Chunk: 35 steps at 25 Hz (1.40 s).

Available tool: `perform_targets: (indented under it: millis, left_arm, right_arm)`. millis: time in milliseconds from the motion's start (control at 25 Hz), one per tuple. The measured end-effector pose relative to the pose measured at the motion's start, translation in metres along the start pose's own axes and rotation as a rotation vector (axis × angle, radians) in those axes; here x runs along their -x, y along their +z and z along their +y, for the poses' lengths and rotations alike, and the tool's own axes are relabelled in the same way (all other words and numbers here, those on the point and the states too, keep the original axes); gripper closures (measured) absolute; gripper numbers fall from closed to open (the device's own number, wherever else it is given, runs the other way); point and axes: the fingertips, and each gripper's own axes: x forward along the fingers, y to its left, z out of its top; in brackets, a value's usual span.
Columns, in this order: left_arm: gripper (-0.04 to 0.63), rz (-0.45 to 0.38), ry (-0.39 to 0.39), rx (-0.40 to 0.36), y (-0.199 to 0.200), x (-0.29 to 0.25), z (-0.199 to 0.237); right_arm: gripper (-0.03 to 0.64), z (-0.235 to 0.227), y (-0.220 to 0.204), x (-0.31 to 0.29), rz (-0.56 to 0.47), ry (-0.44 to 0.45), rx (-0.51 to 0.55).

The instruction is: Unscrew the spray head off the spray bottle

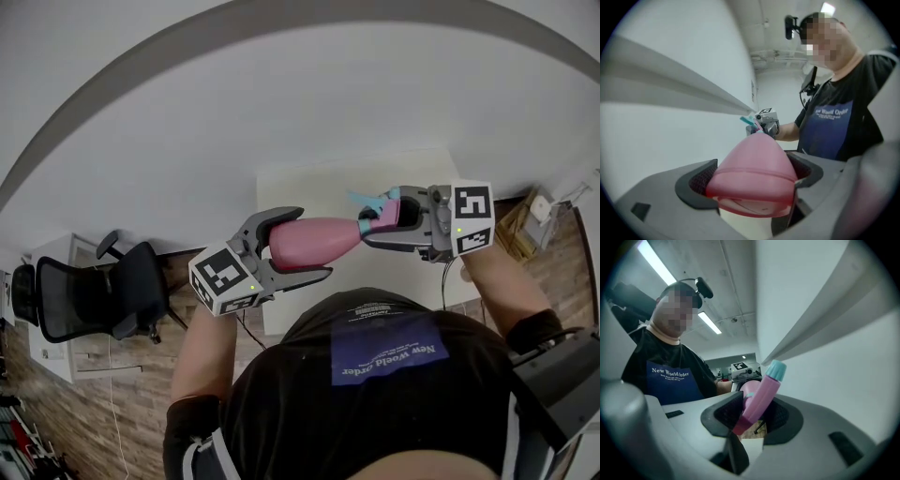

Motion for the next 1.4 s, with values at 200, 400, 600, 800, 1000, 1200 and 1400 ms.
perform_targets:
  millis: [200,400,600,800,1000,1200,1400]
  left_arm:
    - [0.12,-0.116,-0.001,0.13,0.02,0.006,-0.002]
    - [0.118,-0.16,-0.013,0.207,0.026,0.002,-0.006]
    - [0.118,-0.155,-0.101,0.366,0.009,-0.005,-0.011]
    - [0.12,-0.271,-0.168,0.513,0.018,0.002,-0.006]
    - [0.12,-0.368,-0.153,0.62,0.03,0.011,0.004]
    - [0.12,-0.567,-0.215,0.809,0.037,0.026,0.017]
    - [0.12,-0.606,-0.272,0.85,0.036,0.027,0.012]
  right_arm:
    - [0.499,0.002,0.007,0.007,-0.071,0.025,-0.048]
    - [0.499,0.005,0.007,0.018,-0.169,0.055,-0.087]
    - [0.5,0.009,0.019,0.016,-0.208,0.085,-0.014]
    - [0.5,0.017,0.021,0.014,-0.135,0.081,0.132]
    - [0.5,0.022,0.021,0.012,-0.071,0.038,0.253]
    - [0.499,0.025,0.018,0.009,-0.005,0.012,0.359]
    - [0.497,0.023,0.017,0.01,-0.016,0.003,0.375]
